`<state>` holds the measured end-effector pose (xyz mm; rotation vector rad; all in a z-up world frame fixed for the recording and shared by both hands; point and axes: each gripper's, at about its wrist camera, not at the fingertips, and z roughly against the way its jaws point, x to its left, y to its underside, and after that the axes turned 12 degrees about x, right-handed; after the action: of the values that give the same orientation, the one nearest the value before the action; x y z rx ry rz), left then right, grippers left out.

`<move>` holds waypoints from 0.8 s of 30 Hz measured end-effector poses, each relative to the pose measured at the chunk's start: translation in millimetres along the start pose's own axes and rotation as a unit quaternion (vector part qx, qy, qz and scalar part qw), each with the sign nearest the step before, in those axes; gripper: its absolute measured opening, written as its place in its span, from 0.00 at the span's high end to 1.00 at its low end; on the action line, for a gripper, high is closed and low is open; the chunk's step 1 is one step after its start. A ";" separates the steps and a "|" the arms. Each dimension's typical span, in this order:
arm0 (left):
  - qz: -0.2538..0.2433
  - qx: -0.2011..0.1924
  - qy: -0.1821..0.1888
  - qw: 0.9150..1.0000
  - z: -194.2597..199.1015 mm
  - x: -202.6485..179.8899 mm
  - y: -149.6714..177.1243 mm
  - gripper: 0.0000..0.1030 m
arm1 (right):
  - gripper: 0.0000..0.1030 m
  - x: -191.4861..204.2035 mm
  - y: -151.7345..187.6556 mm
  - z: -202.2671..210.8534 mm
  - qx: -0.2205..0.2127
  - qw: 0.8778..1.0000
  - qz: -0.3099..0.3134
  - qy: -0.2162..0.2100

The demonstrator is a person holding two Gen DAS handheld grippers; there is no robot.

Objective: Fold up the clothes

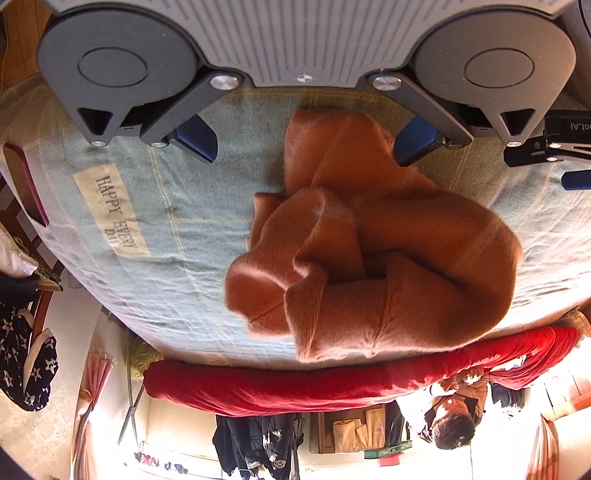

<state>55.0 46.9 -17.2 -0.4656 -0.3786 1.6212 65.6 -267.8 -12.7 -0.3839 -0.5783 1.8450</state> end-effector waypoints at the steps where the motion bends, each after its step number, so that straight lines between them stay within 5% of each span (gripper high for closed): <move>1: 0.002 0.003 -0.001 1.000 -2.4 2.3 -3.1 0.00 | 0.00 -2.1 -6.8 -0.8 -0.004 1.000 0.000 0.004; 14: -0.002 0.014 0.001 1.000 -25.8 5.6 -40.4 0.00 | 0.00 -16.8 -69.3 -41.1 -0.019 1.000 0.008 -0.002; 24: -0.046 0.014 0.008 0.999 -59.4 -1.3 -84.0 0.00 | 0.00 -30.8 -85.5 -58.9 -0.039 0.999 -0.014 -0.011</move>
<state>157.5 52.4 -25.9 -0.4332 -0.3607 1.5308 173.7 -261.8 -14.0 -0.4050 -0.6699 1.8054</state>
